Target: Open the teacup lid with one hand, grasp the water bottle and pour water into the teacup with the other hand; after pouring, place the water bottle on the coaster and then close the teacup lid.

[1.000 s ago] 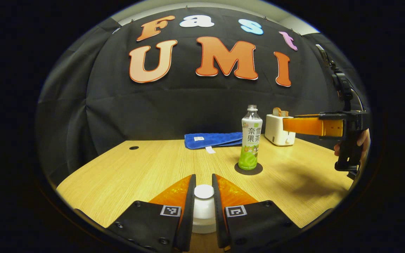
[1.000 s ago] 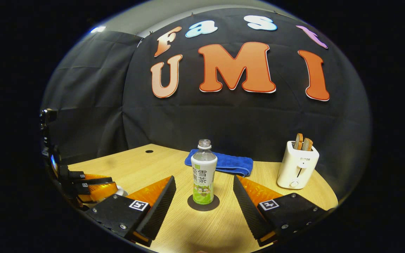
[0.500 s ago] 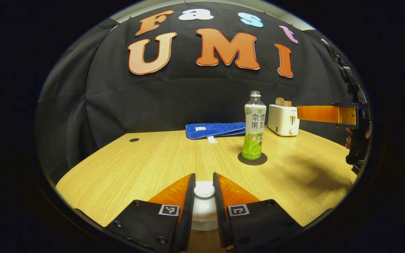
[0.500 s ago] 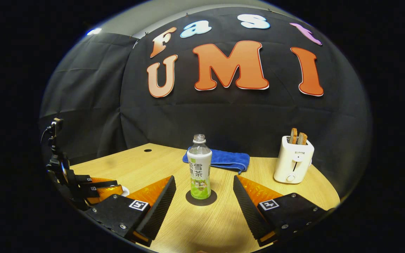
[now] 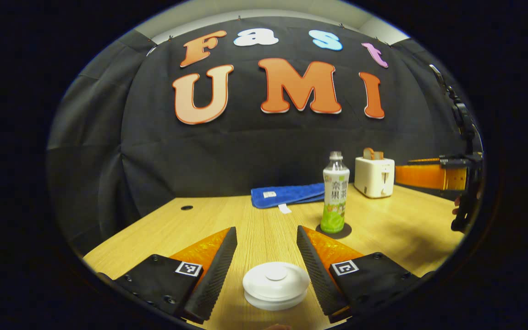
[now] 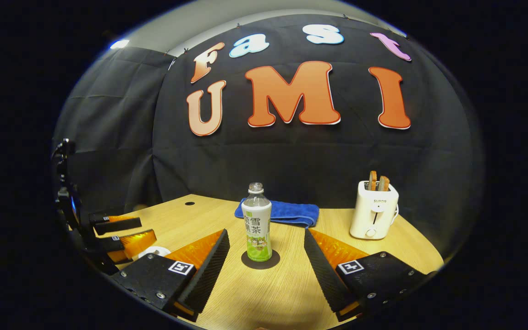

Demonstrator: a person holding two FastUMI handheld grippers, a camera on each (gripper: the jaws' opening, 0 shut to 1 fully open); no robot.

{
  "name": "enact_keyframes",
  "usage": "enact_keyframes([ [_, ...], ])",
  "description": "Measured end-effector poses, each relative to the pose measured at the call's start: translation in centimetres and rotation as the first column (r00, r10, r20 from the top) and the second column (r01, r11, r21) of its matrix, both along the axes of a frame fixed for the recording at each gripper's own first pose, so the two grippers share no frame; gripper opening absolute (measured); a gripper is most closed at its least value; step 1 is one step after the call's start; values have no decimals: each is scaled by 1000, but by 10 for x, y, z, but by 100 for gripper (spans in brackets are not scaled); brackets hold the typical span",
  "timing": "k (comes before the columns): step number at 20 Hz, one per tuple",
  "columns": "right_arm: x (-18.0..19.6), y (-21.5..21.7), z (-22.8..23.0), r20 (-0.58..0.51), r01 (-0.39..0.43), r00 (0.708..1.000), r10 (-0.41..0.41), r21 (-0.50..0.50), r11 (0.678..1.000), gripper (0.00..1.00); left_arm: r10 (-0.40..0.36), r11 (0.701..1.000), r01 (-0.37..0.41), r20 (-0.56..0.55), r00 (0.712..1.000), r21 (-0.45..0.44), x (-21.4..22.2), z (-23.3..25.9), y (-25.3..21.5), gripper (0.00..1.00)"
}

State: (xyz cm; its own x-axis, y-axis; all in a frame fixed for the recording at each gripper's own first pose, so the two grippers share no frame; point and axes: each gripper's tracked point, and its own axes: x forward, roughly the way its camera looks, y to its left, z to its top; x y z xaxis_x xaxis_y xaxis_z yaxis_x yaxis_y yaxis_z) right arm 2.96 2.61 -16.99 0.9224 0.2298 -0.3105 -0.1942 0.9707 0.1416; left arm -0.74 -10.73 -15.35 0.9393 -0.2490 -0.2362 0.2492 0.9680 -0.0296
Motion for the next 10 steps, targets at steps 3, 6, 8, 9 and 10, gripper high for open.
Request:
enact_keyframes([
  [3, -8, 2, 14, 20, 18, 1000, -18, 12, 1000, 98, 24, 1000, -23, 67, 997, -14, 9, 38, 7, 83],
  [6, -16, 5, 31, 60, 21, 998, -21, 1, 1000, 98, 60, 997, -54, 109, 992, -50, 12, 67, 15, 87],
  [8, -21, 6, 40, 83, 27, 996, -26, -16, 1000, 98, 53, 994, -40, 125, 991, -106, 9, 88, 10, 87],
  [9, -23, 8, 44, 88, 25, 996, -24, -9, 1000, 98, 58, 992, -41, 141, 988, -121, 8, 100, 12, 87],
  [10, -26, 12, 46, 82, 18, 996, -18, 8, 1000, 98, 68, 991, -49, 155, 985, -123, 9, 110, 17, 87],
])
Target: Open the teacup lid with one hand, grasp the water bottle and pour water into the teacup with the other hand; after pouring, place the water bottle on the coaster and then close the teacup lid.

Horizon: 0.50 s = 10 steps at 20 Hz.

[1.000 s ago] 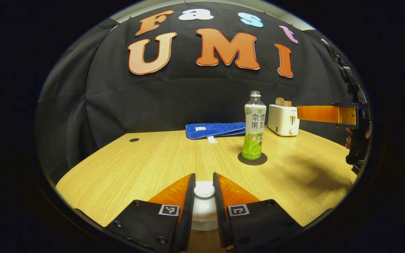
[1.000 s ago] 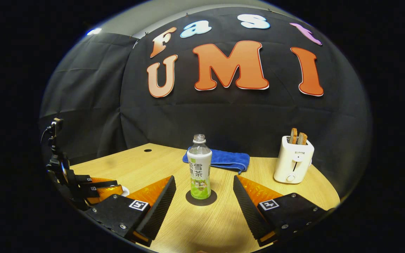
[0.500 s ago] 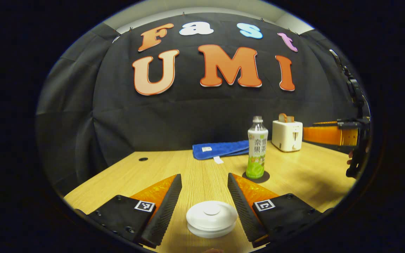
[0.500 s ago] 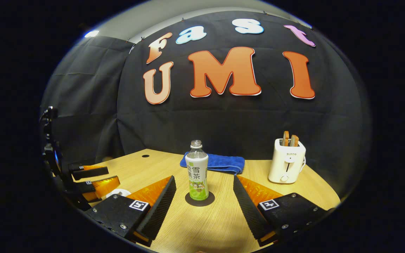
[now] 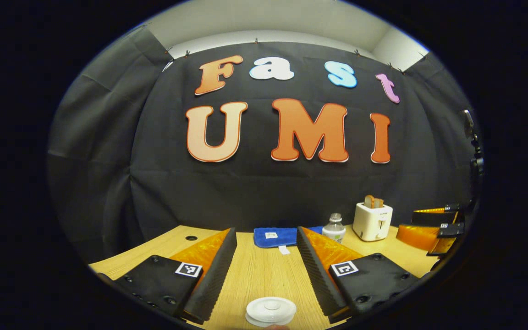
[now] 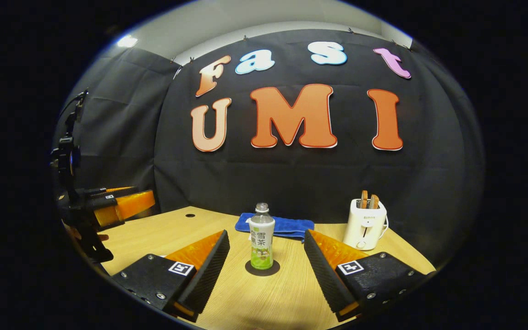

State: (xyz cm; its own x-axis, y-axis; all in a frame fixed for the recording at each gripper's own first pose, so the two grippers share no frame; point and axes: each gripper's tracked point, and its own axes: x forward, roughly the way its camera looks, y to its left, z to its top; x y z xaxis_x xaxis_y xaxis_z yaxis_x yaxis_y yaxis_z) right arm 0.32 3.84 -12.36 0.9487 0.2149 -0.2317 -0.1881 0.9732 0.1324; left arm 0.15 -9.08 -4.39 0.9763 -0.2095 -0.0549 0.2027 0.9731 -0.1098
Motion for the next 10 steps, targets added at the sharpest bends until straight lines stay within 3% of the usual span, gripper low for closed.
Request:
enact_keyframes([
  [4, -4, 5, 10, 21, -10, 1000, 10, 34, 999, 98, 29, 1000, -30, 56, 998, 5, 0, 19, 6, 90],
  [6, -4, 3, 10, 26, 0, 1000, -1, 26, 1000, 98, 33, 999, -33, 58, 998, 1, 0, 18, 7, 99],
  [10, -5, -4, 4, 20, 28, 999, -28, 6, 1000, 98, 23, 1000, -23, 47, 999, -6, 2, 12, 7, 96],
])
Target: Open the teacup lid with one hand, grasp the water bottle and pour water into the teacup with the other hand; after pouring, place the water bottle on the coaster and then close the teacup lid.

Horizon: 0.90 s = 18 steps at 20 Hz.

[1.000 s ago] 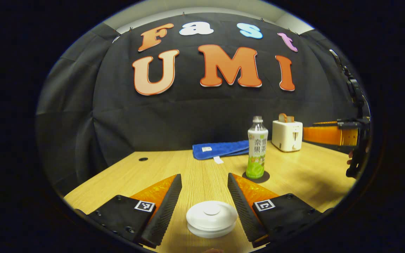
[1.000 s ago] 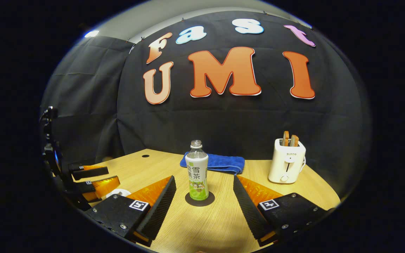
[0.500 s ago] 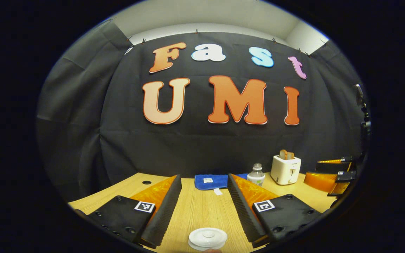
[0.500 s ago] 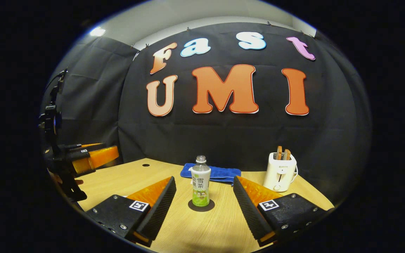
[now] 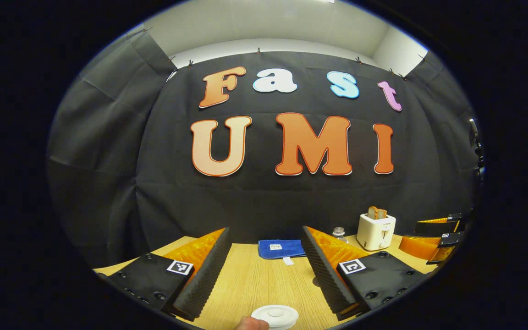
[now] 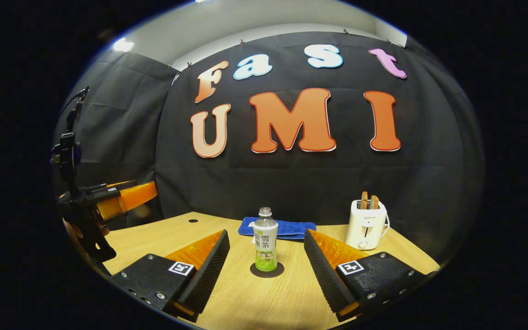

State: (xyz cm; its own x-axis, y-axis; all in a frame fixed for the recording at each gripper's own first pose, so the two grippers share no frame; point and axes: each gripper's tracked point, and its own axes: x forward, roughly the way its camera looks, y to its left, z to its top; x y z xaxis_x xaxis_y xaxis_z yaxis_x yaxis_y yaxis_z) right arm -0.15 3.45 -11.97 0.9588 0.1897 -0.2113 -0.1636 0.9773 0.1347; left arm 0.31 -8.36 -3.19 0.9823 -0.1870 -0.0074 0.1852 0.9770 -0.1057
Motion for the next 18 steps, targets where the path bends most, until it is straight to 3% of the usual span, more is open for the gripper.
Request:
enact_keyframes([
  [18, 0, -25, 10, 52, 74, 996, -70, -75, 994, 98, 12, 1000, -12, 9, 1000, 25, -2, -8, 7, 97],
])
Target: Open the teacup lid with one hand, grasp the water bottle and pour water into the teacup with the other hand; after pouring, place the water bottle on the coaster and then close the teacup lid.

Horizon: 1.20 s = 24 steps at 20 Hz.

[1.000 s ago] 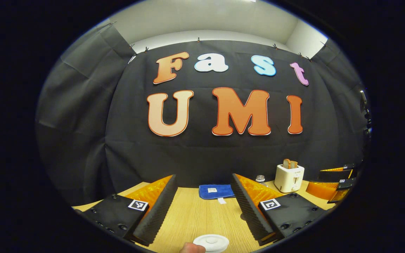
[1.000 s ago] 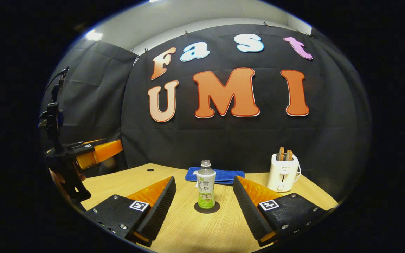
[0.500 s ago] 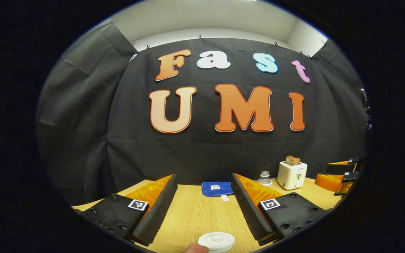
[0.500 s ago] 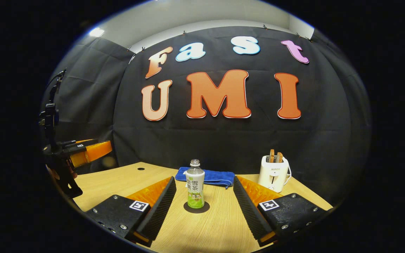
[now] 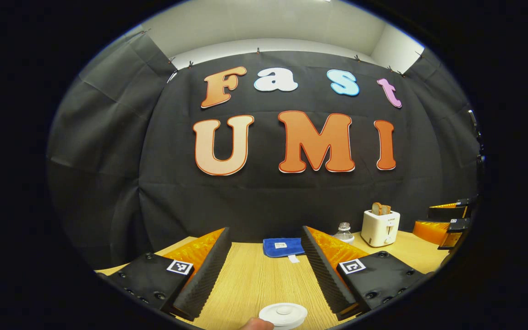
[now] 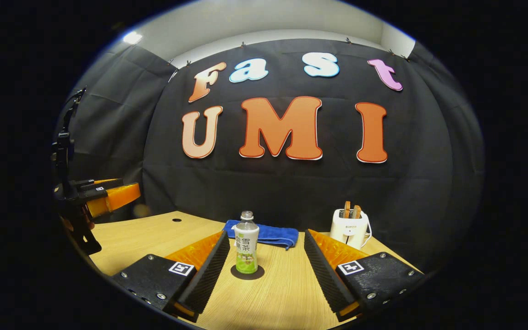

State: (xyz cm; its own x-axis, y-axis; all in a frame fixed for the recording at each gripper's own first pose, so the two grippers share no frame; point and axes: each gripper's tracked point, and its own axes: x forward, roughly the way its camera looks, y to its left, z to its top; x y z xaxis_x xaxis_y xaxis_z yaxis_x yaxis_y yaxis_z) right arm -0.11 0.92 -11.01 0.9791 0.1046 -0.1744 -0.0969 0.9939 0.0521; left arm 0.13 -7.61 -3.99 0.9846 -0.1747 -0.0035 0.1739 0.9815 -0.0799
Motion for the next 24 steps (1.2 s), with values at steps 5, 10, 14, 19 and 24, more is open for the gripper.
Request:
enact_keyframes([
  [5, 0, -1, 2, 3, 2, 1000, -2, 5, 1000, 98, -4, 1000, 4, -12, 1000, -1, 1, -4, -2, 97],
  [10, 2, -3, 4, 12, 9, 1000, -9, -24, 1000, 98, -6, 1000, 6, -17, 1000, 6, 2, -7, -1, 100],
  [14, 3, -6, 6, 13, 17, 1000, -17, -5, 1000, 98, 17, 1000, -16, -23, 1000, 20, 3, -12, 4, 97],
  [19, 5, -6, 11, 26, 16, 1000, -16, -17, 1000, 98, 30, 999, -29, -9, 1000, 16, 5, -9, 8, 96],
  [24, 5, 1, 8, 24, 1, 1000, 0, -31, 1000, 98, 36, 999, -35, -32, 999, 20, 5, -21, 9, 100],
])
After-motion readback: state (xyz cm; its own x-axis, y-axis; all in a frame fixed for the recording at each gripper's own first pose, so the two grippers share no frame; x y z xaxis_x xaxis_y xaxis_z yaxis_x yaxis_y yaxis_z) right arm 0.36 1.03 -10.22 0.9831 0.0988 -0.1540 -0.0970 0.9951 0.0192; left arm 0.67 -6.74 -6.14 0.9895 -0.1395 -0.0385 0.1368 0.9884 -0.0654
